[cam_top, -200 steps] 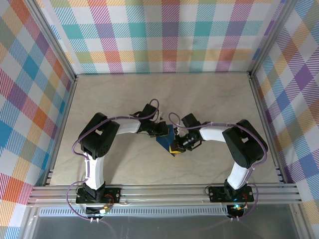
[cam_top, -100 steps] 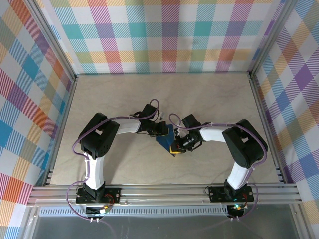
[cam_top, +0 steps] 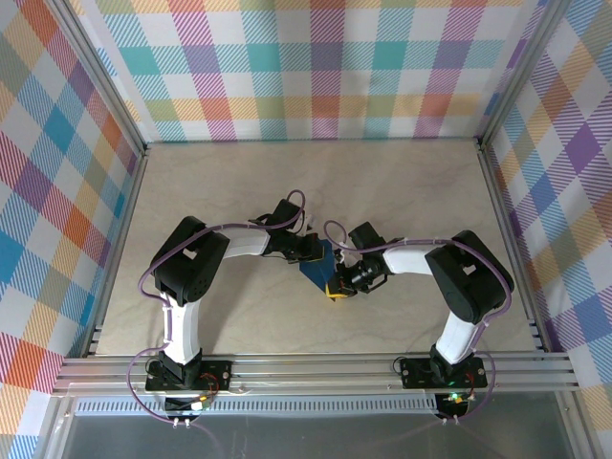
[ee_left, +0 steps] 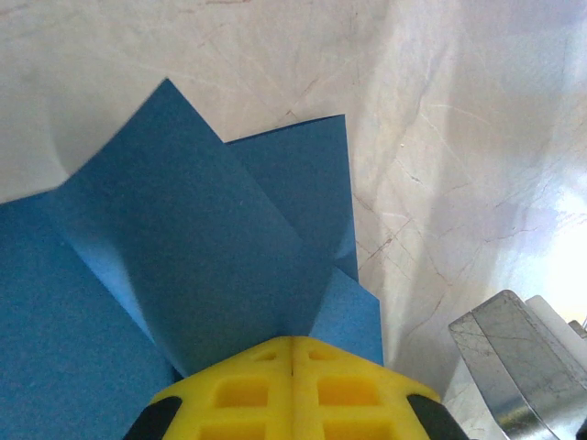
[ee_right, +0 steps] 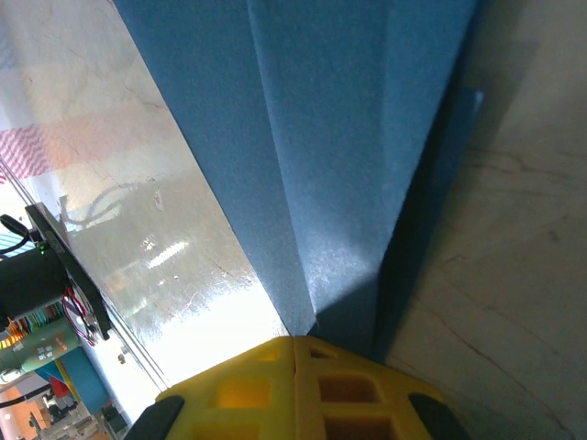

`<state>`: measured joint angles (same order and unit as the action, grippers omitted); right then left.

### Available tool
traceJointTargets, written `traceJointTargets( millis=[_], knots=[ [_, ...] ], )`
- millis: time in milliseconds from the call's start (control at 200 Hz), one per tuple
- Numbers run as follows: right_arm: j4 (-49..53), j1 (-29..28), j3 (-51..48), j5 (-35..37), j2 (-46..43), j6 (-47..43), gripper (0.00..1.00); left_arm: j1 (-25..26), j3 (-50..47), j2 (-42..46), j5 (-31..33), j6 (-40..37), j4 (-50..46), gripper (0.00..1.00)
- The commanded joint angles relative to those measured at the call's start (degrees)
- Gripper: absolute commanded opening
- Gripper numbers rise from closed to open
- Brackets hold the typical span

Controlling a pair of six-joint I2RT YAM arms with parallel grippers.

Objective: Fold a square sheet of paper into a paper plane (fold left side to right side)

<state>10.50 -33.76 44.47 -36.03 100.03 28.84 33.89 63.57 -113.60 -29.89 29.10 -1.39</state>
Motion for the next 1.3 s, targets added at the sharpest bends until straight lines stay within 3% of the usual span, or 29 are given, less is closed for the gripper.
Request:
traceJointTargets(
  millis=[0, 670, 935, 1295],
  knots=[
    [2.95, -0.59, -2.60, 1.65, 0.17, 0.77, 0.00, -0.18, -1.52, -1.55, 4.84, -0.19, -7.31, 0.00],
    [9.15, -0.61, -5.16, 4.97, -6.38, -0.71, 0.00, -0.14, -1.04, -1.80, 5.10, -0.10, -7.53, 0.00],
    [13.93, -0.30, -3.45, 4.80, -14.08, -2.30, 0.00, -0.14, -0.60, -1.64, 5.19, -0.10, -7.86, 0.00],
    [1.20, 0.78, 2.18, 2.87, -7.88, -0.33, 0.00, -0.05, -0.73, -1.79, 4.61, 0.25, -7.31, 0.00]
  ],
)
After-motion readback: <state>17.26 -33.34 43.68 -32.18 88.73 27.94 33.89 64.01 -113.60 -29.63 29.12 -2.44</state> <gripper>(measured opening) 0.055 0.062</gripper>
